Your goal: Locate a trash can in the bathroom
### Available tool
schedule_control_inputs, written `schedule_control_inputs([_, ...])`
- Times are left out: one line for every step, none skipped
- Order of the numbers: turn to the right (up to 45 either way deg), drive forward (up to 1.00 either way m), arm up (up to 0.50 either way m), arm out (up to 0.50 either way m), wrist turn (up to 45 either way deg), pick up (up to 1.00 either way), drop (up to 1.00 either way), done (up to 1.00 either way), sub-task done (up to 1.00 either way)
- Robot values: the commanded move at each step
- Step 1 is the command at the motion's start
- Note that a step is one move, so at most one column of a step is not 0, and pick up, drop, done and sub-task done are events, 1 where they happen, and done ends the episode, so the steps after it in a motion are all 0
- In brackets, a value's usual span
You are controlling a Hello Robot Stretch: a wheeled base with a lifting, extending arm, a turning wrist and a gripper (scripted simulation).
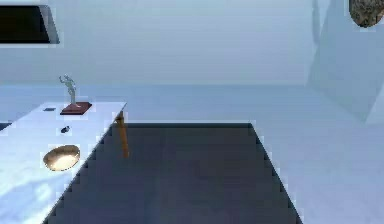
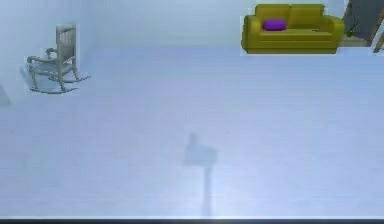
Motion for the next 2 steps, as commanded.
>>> schedule_control_inputs([-45.0,0.00,0.00,0.00,0.0,0.00,0.00,0.00,0.00])
schedule_control_inputs([-42.0,0.00,0.00,0.00,0.0,0.00,0.00,0.00,0.00])
